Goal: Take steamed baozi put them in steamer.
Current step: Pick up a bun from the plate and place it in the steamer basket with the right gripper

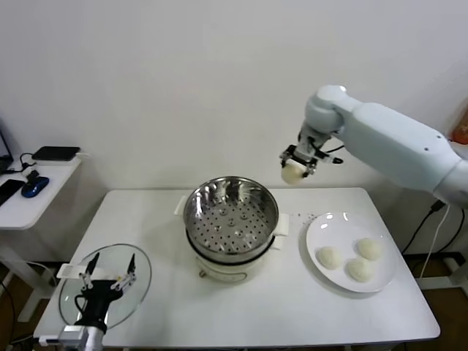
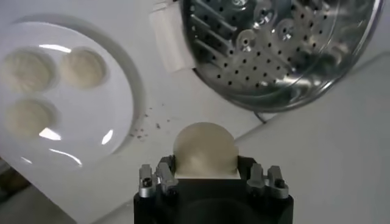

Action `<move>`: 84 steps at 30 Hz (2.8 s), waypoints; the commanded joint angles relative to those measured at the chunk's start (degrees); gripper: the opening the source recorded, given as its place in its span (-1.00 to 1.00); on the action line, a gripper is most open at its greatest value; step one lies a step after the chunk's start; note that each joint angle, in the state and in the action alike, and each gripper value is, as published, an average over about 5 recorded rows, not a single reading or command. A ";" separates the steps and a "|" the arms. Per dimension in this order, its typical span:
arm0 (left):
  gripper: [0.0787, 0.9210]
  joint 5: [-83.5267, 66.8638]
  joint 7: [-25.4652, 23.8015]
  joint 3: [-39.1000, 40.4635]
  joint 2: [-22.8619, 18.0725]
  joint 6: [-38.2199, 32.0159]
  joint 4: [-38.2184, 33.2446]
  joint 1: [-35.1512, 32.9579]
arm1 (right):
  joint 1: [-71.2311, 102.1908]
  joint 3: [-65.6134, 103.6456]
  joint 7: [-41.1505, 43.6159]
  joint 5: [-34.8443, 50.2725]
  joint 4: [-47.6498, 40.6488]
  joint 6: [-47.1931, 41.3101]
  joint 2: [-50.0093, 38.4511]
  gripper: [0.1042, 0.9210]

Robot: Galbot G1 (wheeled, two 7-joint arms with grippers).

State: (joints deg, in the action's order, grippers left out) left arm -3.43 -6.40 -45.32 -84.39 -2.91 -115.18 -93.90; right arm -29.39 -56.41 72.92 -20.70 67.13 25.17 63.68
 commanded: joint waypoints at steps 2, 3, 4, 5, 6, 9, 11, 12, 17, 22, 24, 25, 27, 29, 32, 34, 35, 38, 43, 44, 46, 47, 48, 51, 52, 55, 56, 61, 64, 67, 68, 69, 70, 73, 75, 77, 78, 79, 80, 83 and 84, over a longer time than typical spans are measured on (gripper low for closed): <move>0.77 0.20 0.14 -0.06 -0.05 0.28 0.03 0.13 | 0.19 0.04 -0.44 -6.15 -3.20 3.67 12.29 0.34; 0.77 0.16 0.14 -0.10 -0.05 0.29 0.04 0.13 | 0.86 0.51 -0.45 -7.09 -4.06 3.87 13.45 0.34; 0.77 0.11 0.13 -0.15 -0.07 0.31 0.08 0.14 | 1.51 1.00 -0.50 -8.07 -5.00 4.07 14.70 0.34; 0.77 0.07 0.14 -0.21 -0.10 0.33 0.13 0.15 | 2.15 1.40 -0.59 -8.92 -5.91 4.35 15.72 0.34; 0.77 0.00 0.15 -0.27 -0.13 0.34 0.19 0.17 | 2.91 1.91 -0.69 -10.12 -6.77 4.78 16.68 0.34; 0.77 -0.45 0.16 -0.47 -0.17 0.40 0.33 0.18 | 4.83 2.89 -0.98 -12.67 -8.78 5.71 18.87 0.34; 0.77 -0.87 0.16 -0.66 -0.10 0.42 0.43 0.13 | 5.86 3.06 -1.07 -13.69 -9.68 5.90 19.92 0.34; 0.77 -1.10 0.16 -0.76 -0.05 0.44 0.48 0.11 | 6.30 3.03 -1.15 -14.05 -10.11 5.93 20.35 0.34; 0.77 -2.47 0.24 -1.13 -0.32 0.97 -0.31 0.10 | 8.30 3.20 -1.59 -16.53 -11.86 6.59 21.58 0.34; 0.77 -2.48 0.22 -1.06 -0.97 1.50 -1.16 0.48 | 10.11 3.27 -1.74 -18.02 -12.08 6.93 21.72 0.34; 0.77 -2.37 0.23 -1.05 -1.06 1.51 -1.12 0.53 | 10.72 3.16 -1.73 -18.11 -11.92 6.94 21.53 0.34; 0.77 -2.36 0.24 -1.06 -1.04 1.48 -1.05 0.50 | 11.03 3.10 -1.72 -18.19 -11.88 6.92 21.42 0.34; 0.77 -2.37 0.25 -1.12 -0.96 1.40 -0.86 0.40 | 11.61 3.03 -1.72 -18.34 -11.98 6.87 21.23 0.34; 0.77 -2.39 0.27 -1.23 -0.88 1.31 -0.56 0.34 | 12.10 3.04 -1.75 -18.49 -12.17 6.83 21.13 0.34; 0.77 -2.42 0.61 -1.36 -0.81 1.40 -0.15 0.33 | 12.68 3.08 -1.84 -18.52 -12.25 6.82 21.11 0.34; 0.77 -2.42 0.90 -1.36 -0.79 1.52 0.02 0.31 | 13.02 3.13 -1.91 -18.52 -12.31 6.80 21.21 0.34; 0.77 -2.43 1.00 -1.33 -0.80 1.54 0.07 0.31 | 13.17 3.16 -1.92 -18.50 -12.37 6.79 21.30 0.34; 0.77 -2.41 1.07 -1.25 -0.85 1.58 0.15 0.32 | 13.49 3.23 -1.95 -18.50 -12.59 6.80 21.52 0.34; 0.77 -2.35 1.09 -1.17 -0.92 1.59 0.21 0.38 | 13.85 3.28 -2.02 -18.91 -12.82 6.93 21.46 0.34; 0.77 -2.35 1.09 -1.17 -0.91 1.57 0.24 0.37 | 13.93 3.38 -2.08 -19.27 -12.90 7.07 21.49 0.34; 0.77 -2.34 1.09 -1.17 -0.89 1.51 0.36 0.38 | 14.15 3.85 -2.26 -20.31 -13.26 7.49 21.71 0.34; 0.77 -2.34 1.09 -1.17 -0.88 1.49 0.43 0.38 | 14.29 4.17 -2.40 -21.02 -13.47 7.75 21.90 0.34; 0.77 -2.33 1.11 -1.16 -0.88 1.48 0.51 0.38 | 14.44 4.55 -2.55 -21.75 -13.72 8.09 22.13 0.34; 0.77 -2.08 1.58 -1.13 -0.92 1.63 0.67 0.44 | 14.86 5.59 -2.94 -23.56 -14.43 9.03 22.76 0.34; 0.77 -1.99 1.80 -1.13 -0.95 1.74 0.68 0.46 | 14.97 5.86 -3.02 -23.96 -14.64 9.30 22.93 0.34; 0.77 -1.87 2.17 -1.16 -0.96 2.05 0.66 0.51 | 15.22 6.28 -3.21 -24.74 -15.13 9.78 23.22 0.35; 0.77 -1.90 2.19 -1.18 -0.94 2.11 0.64 0.50 | 15.29 6.32 -3.30 -24.93 -15.17 9.88 23.23 0.36; 0.77 -1.97 2.17 -1.20 -0.89 2.17 0.72 0.48 | 15.55 6.60 -3.76 -25.37 -15.34 10.55 23.09 0.60; 0.77 -2.08 2.14 -1.14 -0.95 2.18 0.79 0.45 | 15.53 6.94 -3.78 -25.38 -15.63 10.92 23.08 0.72; 0.77 -2.30 2.13 -1.14 -0.99 2.22 0.75 0.40 | 15.40 7.32 -3.71 -25.16 -15.49 11.29 22.88 0.75; 0.77 -2.35 2.14 -1.16 -0.98 2.23 0.72 0.38 | 15.27 7.39 -3.63 -24.88 -15.27 11.41 22.71 0.76; 0.77 -2.36 2.14 -1.19 -0.97 2.23 0.70 0.36 | 15.06 7.36 -3.51 -24.51 -14.96 11.49 22.49 0.76; 0.77 -2.36 2.14 -1.23 -0.95 2.24 0.67 0.34 | 14.69 7.18 -3.33 -23.86 -14.46 11.54 22.15 0.76; 0.77 -2.37 2.13 -1.33 -0.93 2.25 0.51 0.27 | 12.69 5.77 -2.38 -20.66 -12.09 11.37 20.41 0.76; 0.77 -2.38 2.11 -1.36 -0.92 2.27 0.34 0.20 | 10.57 4.27 -1.47 -17.00 -9.43 11.00 18.52 0.76; 0.77 -2.39 2.09 -1.38 -0.93 2.29 0.20 0.14 | 7.80 2.27 -0.42 -11.99 -5.77 10.32 15.80 0.76; 0.77 -2.40 2.09 -1.37 -0.94 2.30 0.16 0.10 | 6.56 1.31 -0.04 -9.75 -4.04 9.82 14.34 0.76; 0.77 -2.44 2.09 -1.36 -0.96 2.31 0.13 0.06 | 5.11 0.19 0.35 -7.05 -2.09 9.13 12.70 0.76; 0.77 -2.47 2.09 -1.34 -0.98 2.33 0.09 0.03 | 3.72 -0.89 0.69 -4.51 -0.40 8.37 10.81 0.76; 0.77 -2.49 2.07 -1.19 -1.07 2.48 -0.09 -0.01 | -0.29 -3.77 1.23 2.54 4.72 5.42 3.95 0.76; 0.77 -2.47 2.07 -1.14 -1.10 2.54 -0.19 0.00 | -1.42 -4.40 1.32 4.31 6.14 4.45 1.50 0.76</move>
State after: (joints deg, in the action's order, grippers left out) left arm -5.90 -4.38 -46.52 -85.45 -0.41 -115.23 -93.88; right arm -24.01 -56.11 72.72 -28.84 64.31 32.53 74.92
